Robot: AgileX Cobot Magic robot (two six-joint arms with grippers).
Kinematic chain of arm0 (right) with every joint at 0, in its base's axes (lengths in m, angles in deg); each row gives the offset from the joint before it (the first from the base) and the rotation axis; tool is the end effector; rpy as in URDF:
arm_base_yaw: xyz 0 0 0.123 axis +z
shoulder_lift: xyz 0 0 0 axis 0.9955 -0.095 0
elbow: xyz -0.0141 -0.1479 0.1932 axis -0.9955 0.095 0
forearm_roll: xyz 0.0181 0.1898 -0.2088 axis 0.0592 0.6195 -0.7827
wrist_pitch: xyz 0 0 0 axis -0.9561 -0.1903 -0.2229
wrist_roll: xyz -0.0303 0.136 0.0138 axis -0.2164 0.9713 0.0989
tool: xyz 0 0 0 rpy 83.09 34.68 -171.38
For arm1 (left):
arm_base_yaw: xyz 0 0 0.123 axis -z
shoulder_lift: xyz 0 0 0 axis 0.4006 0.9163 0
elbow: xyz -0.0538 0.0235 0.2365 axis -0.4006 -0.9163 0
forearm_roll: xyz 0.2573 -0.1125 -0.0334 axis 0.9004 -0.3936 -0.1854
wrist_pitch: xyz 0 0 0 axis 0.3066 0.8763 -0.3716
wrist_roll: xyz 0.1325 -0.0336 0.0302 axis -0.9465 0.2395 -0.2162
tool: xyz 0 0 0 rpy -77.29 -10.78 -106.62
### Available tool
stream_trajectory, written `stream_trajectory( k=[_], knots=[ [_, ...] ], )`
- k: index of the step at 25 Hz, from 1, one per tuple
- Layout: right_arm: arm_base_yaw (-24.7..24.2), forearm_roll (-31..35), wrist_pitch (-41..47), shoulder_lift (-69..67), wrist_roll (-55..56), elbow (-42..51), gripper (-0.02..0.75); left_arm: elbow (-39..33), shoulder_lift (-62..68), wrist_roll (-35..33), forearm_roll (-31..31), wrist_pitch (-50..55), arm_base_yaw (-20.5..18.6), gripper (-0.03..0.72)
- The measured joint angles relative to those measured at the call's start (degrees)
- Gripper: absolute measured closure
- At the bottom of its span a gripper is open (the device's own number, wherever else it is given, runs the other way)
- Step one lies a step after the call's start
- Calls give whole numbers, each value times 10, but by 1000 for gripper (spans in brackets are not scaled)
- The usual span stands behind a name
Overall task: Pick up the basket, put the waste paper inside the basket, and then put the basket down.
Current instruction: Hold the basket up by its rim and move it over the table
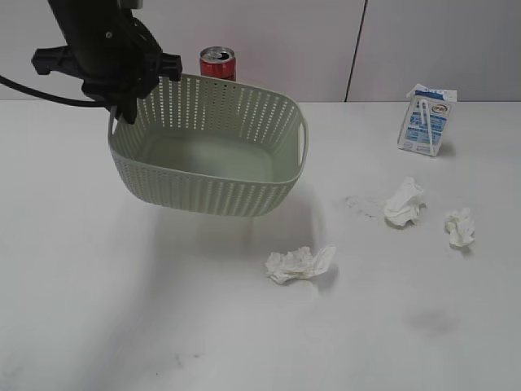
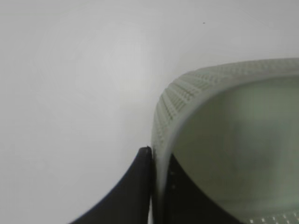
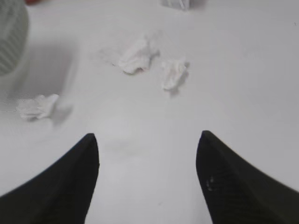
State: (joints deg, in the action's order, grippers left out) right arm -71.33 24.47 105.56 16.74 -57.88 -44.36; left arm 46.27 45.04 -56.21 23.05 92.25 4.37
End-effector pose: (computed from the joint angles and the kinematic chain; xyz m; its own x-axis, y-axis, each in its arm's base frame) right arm 0.1827 0.0493 0.2476 -0.6249 0.0771 -0.7769 -0.1296 0.9711 0.2006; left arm 0.3889 -0.2046 0.1680 -0.9719 0.0896 -0.2176 0.1081 0.9913 -0.0745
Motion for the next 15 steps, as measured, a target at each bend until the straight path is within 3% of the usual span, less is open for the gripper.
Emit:
stream_trajectory(
  k=[6, 10, 15],
  knots=[
    [0, -70, -7, -324, 56, -108, 238, 0, -21, -21, -1, 11, 0, 688],
    [0, -82, -3, -539, 61, -225, 123, 0, -21, -26, -2, 20, 1, 688],
    [-9, -83, 56, -738, 61, -349, 85, 0, -21, -26, -1, 20, 1, 688]
  ],
)
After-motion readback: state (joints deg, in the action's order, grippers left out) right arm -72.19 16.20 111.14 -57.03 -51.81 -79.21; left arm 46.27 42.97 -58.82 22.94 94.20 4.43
